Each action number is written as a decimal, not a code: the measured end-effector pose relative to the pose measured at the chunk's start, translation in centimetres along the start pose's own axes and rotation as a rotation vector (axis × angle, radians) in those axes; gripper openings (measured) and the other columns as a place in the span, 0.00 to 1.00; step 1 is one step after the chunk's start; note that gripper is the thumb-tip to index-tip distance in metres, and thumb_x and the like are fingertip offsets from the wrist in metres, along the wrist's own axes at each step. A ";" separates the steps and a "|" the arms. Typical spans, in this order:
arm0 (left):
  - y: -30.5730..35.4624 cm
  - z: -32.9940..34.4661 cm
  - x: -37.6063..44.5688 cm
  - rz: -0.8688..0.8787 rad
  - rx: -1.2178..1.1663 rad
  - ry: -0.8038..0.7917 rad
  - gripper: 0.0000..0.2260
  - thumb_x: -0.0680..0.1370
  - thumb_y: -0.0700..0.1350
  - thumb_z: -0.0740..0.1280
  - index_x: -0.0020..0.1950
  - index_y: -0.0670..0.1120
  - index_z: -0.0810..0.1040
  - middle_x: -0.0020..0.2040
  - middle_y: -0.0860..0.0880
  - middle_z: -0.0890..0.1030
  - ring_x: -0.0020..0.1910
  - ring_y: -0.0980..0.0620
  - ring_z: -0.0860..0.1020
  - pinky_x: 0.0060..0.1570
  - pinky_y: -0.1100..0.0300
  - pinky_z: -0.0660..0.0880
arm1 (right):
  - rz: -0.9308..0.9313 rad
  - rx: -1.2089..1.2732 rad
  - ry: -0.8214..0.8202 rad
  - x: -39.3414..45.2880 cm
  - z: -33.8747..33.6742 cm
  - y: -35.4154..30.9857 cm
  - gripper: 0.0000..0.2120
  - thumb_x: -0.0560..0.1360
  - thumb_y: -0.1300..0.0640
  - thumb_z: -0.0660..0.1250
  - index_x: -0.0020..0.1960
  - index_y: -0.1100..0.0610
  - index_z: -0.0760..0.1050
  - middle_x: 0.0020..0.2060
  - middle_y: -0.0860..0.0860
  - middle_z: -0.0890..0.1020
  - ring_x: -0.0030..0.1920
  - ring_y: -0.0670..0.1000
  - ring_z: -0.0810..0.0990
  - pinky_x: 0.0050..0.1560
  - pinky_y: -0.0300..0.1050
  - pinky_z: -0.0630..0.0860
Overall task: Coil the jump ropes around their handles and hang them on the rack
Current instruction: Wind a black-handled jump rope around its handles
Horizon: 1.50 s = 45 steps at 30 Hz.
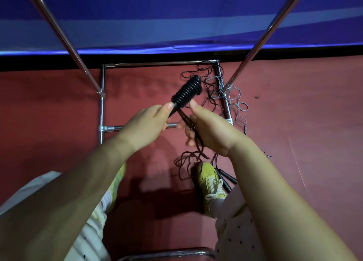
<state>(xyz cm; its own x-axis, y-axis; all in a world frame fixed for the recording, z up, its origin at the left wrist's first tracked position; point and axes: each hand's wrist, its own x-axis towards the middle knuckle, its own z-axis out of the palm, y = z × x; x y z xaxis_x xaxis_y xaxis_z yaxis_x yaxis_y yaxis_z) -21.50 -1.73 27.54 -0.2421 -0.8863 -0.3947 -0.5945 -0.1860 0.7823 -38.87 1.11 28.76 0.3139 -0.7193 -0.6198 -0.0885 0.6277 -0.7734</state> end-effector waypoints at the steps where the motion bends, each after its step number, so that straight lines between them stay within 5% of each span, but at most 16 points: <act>1: 0.0 0.0 0.0 0.010 0.039 0.012 0.24 0.74 0.64 0.51 0.41 0.45 0.74 0.35 0.49 0.76 0.40 0.42 0.76 0.48 0.45 0.77 | 0.027 0.050 -0.038 -0.2 0.1 -0.2 0.32 0.74 0.31 0.54 0.52 0.60 0.74 0.30 0.50 0.68 0.27 0.46 0.67 0.35 0.42 0.71; 5: 0.0 -0.1 0.0 0.036 0.137 0.036 0.17 0.79 0.58 0.58 0.41 0.46 0.72 0.35 0.51 0.72 0.36 0.49 0.71 0.38 0.55 0.67 | 0.052 0.053 -0.054 -0.6 0.2 -0.3 0.29 0.76 0.33 0.53 0.51 0.58 0.74 0.31 0.47 0.65 0.26 0.45 0.58 0.24 0.37 0.58; 11: 0.1 0.0 0.1 0.076 0.119 -0.007 0.12 0.71 0.57 0.70 0.42 0.50 0.74 0.35 0.54 0.77 0.34 0.54 0.73 0.37 0.56 0.67 | -0.086 -0.315 0.211 0.2 0.5 0.3 0.24 0.80 0.39 0.53 0.41 0.57 0.73 0.21 0.42 0.65 0.22 0.43 0.60 0.29 0.42 0.57; 15: 0.2 -0.7 -0.3 -0.119 -0.370 -0.319 0.27 0.67 0.68 0.63 0.41 0.44 0.82 0.38 0.47 0.82 0.35 0.51 0.77 0.46 0.53 0.70 | -0.235 -0.143 0.214 -0.1 0.8 -0.2 0.13 0.71 0.47 0.57 0.32 0.53 0.64 0.23 0.45 0.62 0.23 0.44 0.58 0.28 0.42 0.55; 18: 0.9 -0.6 -1.1 -0.292 -0.725 -0.642 0.34 0.68 0.67 0.52 0.40 0.41 0.85 0.39 0.41 0.83 0.32 0.48 0.78 0.38 0.55 0.75 | -0.302 0.055 0.122 -0.7 0.7 -0.6 0.08 0.69 0.52 0.56 0.34 0.54 0.63 0.24 0.47 0.59 0.23 0.44 0.55 0.24 0.38 0.52; 20: 1.2 -0.1 -1.6 -0.306 -0.864 -0.706 0.35 0.69 0.67 0.52 0.42 0.39 0.83 0.32 0.45 0.79 0.27 0.51 0.73 0.30 0.60 0.72 | -0.322 0.048 0.131 -0.8 0.7 -0.6 0.09 0.69 0.51 0.55 0.38 0.57 0.64 0.23 0.45 0.60 0.21 0.43 0.56 0.22 0.36 0.54; 24: 1.9 0.5 -1.7 -0.200 -0.736 -0.503 0.28 0.76 0.63 0.52 0.40 0.40 0.77 0.25 0.50 0.69 0.22 0.56 0.61 0.25 0.63 0.63 | -0.269 -0.003 0.085 -0.5 0.0 -0.3 0.13 0.73 0.45 0.54 0.37 0.55 0.62 0.26 0.48 0.60 0.23 0.44 0.55 0.23 0.37 0.53; 27: 1.5 1.2 -1.5 -0.042 -0.351 -0.189 0.26 0.81 0.60 0.51 0.38 0.44 0.76 0.23 0.52 0.72 0.21 0.57 0.66 0.29 0.59 0.63 | -0.244 -0.077 0.049 -0.3 0.1 0.1 0.18 0.81 0.44 0.50 0.39 0.56 0.63 0.27 0.46 0.63 0.23 0.43 0.57 0.23 0.36 0.54; 32: 1.0 1.1 -1.1 0.088 0.061 -0.021 0.23 0.77 0.60 0.47 0.36 0.47 0.74 0.28 0.51 0.75 0.30 0.53 0.72 0.37 0.56 0.67 | -0.144 -0.328 0.221 0.0 0.7 0.1 0.24 0.83 0.45 0.47 0.48 0.62 0.71 0.32 0.50 0.68 0.24 0.44 0.62 0.24 0.37 0.60; 35: 0.6 0.9 -0.8 0.120 0.139 0.021 0.22 0.74 0.60 0.47 0.34 0.47 0.71 0.30 0.51 0.73 0.33 0.48 0.72 0.38 0.54 0.66 | -0.018 -0.108 0.060 -0.2 0.8 -0.1 0.23 0.81 0.41 0.51 0.53 0.59 0.74 0.30 0.49 0.67 0.26 0.46 0.62 0.27 0.40 0.64; 38: 0.4 0.6 -0.7 0.084 -0.036 0.038 0.22 0.74 0.61 0.48 0.34 0.48 0.72 0.27 0.52 0.74 0.28 0.53 0.71 0.36 0.55 0.66 | -0.018 -0.041 -0.066 -0.6 0.7 -0.3 0.14 0.80 0.47 0.58 0.56 0.56 0.70 0.30 0.48 0.67 0.27 0.46 0.63 0.31 0.42 0.70; 42: 1.0 -0.7 -0.1 -0.088 -0.524 0.077 0.24 0.83 0.58 0.50 0.39 0.46 0.75 0.23 0.53 0.72 0.19 0.60 0.65 0.27 0.62 0.64 | -0.111 -0.259 0.043 -0.5 0.2 0.0 0.05 0.79 0.52 0.63 0.49 0.52 0.69 0.32 0.49 0.70 0.24 0.45 0.66 0.30 0.45 0.68; 45: 1.0 -1.5 0.3 -0.100 -0.573 0.060 0.24 0.83 0.58 0.49 0.39 0.46 0.74 0.24 0.53 0.72 0.19 0.59 0.62 0.27 0.62 0.62 | -0.171 -0.365 0.098 -0.6 0.1 -0.1 0.07 0.80 0.53 0.63 0.43 0.53 0.72 0.29 0.45 0.67 0.25 0.43 0.65 0.29 0.39 0.68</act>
<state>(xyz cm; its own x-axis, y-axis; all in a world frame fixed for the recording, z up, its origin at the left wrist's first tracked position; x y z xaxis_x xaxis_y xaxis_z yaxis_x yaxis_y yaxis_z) -20.97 -2.79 28.95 -0.1521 -0.8719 -0.4654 -0.0987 -0.4551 0.8849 -38.94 1.50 29.23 0.2628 -0.8400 -0.4747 -0.3777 0.3632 -0.8517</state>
